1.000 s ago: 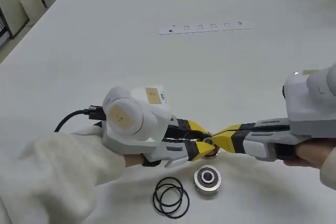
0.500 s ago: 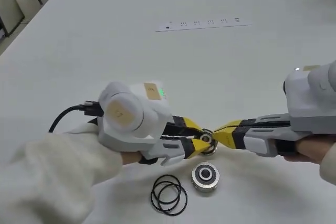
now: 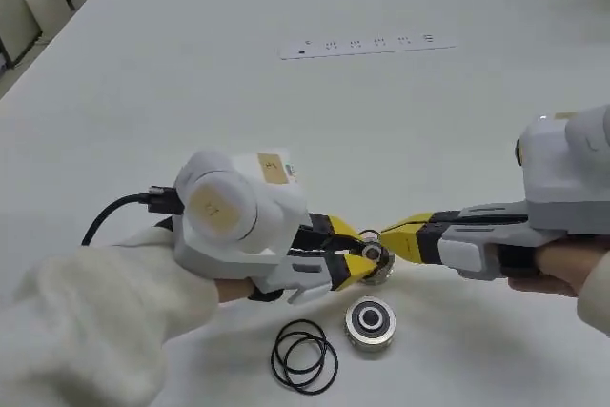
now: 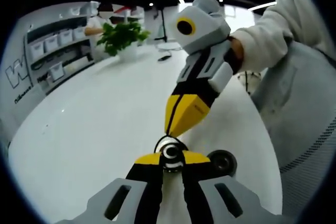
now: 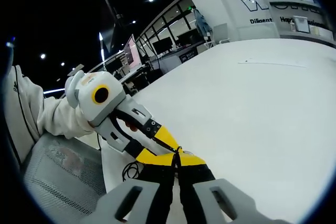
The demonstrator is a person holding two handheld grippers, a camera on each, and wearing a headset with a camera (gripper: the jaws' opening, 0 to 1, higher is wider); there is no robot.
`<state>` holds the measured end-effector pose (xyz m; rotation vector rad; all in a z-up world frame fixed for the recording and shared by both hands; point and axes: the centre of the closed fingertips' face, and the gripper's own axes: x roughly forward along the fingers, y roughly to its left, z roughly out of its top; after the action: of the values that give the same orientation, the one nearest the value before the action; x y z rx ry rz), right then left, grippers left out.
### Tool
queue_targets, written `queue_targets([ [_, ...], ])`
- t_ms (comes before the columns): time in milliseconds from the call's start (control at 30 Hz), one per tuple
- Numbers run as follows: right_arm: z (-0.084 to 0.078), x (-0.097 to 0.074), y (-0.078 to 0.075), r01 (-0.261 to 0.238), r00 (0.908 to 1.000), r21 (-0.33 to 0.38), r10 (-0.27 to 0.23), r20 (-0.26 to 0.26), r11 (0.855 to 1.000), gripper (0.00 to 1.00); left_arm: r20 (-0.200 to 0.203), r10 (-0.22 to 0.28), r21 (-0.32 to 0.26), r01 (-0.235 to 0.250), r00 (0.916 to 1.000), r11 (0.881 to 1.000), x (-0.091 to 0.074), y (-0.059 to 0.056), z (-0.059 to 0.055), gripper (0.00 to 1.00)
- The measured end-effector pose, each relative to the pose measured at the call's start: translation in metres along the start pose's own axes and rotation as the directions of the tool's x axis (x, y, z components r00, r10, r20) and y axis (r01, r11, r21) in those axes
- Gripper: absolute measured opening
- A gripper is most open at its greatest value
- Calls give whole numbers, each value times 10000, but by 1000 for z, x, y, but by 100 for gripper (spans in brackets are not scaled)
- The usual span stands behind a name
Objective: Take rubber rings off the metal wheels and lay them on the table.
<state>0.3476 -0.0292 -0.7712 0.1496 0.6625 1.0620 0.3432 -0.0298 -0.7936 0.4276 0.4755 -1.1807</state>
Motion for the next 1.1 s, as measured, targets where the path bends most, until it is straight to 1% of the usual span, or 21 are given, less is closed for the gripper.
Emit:
queue_targets([
  [100, -1, 0, -1, 30, 9999, 94, -29, -131, 10000, 0, -272, -4, 41, 5, 9996, 10000, -2, -2, 3, 18],
  [200, 0, -1, -2, 80, 9998, 13, -79, -175, 10000, 0, -265, -142, 339, 151, 9995, 9993, -5, -6, 12, 22],
  [300, 3, -5, 0, 106, 9998, -11, -106, -151, 9999, 0, -248, -228, 329, 236, 9994, 9992, -12, -9, 20, 27],
  [333, 5, -7, -1, 155, 9998, -61, -156, -119, 9999, 0, -163, -177, 360, 183, 9997, 9992, -16, -9, 25, 30],
  [400, 7, -9, -2, 186, 9998, -44, -186, -116, 9998, 0, -142, -150, 378, 156, 9998, 9992, -24, -9, 31, 37],
  [433, 9, -11, -2, 221, 9997, -61, -221, -81, 9997, 0, -141, -125, 394, 130, 9998, 9991, -25, -8, 32, 40],
  [500, 12, -14, -2, 248, 9997, -84, -248, -28, 9997, 0, -67, 79, 579, -75, 9999, 9983, -35, -5, 40, 43],
  [533, 14, -16, 0, 235, 9997, -99, -235, 25, 9997, 0, 63, 205, 554, -208, 9998, 9982, -42, -3, 45, 43],
  [567, 16, -18, 1, 234, 9997, -137, -233, 58, 9996, 0, 167, 257, 477, -265, 9995, 9985, -47, -1, 50, 43],
  [600, 17, -19, 2, 256, 9997, -198, -255, 63, 9995, 0, 397, 384, 268, -395, 9985, 9989, -54, 1, 57, 43],
  [633, 19, -21, 2, 329, 9994, -378, -327, 71, 9987, 0, 476, 453, 164, -461, 9978, 9988, -59, 2, 60, 44],
  [667, 20, -22, 2, 353, 9994, -442, -350, 76, 9984, 0, 575, 624, 30, -627, 9964, 9980, -67, 5, 64, 46],
  [733, 23, -26, 5, 327, 9994, -457, -322, 121, 9984, 0, 593, 845, -114, -839, 9947, 9964, -77, 9, 67, 51],
  [767, 25, -28, 7, 306, 9994, -473, -297, 186, 9984, 0, 691, 977, -103, -973, 9928, 9952, -84, 11, 69, 53],
  [833, 28, -30, 8, 348, 9991, -552, -334, 258, 9979, 0, 895, 1185, -46, -1185, 9889, 9929, -95, 13, 74, 57],
  [900, 32, -33, 10, 400, 9987, -652, -377, 356, 9971, 0, 1024, 1347, -106, -1343, 9856, 9909, -107, 14, 75, 60],
  [967, 37, -36, 11, 446, 9981, -727, -413, 465, 9964, 0, 1001, 1610, -366, -1580, 9819, 9868, -118, 16, 73, 61],
  [1033, 41, -39, 14, 436, 9978, -798, -395, 524, 9959, 0, 882, 1734, -483, -1696, 9809, 9843, -126, 16, 68, 64],
  [1100, 45, -41, 18, 417, 9977, -882, -368, 571, 9952, 0, 642, 1961, -429, -1936, 9785, 9801, -134, 17, 60, 66],
])
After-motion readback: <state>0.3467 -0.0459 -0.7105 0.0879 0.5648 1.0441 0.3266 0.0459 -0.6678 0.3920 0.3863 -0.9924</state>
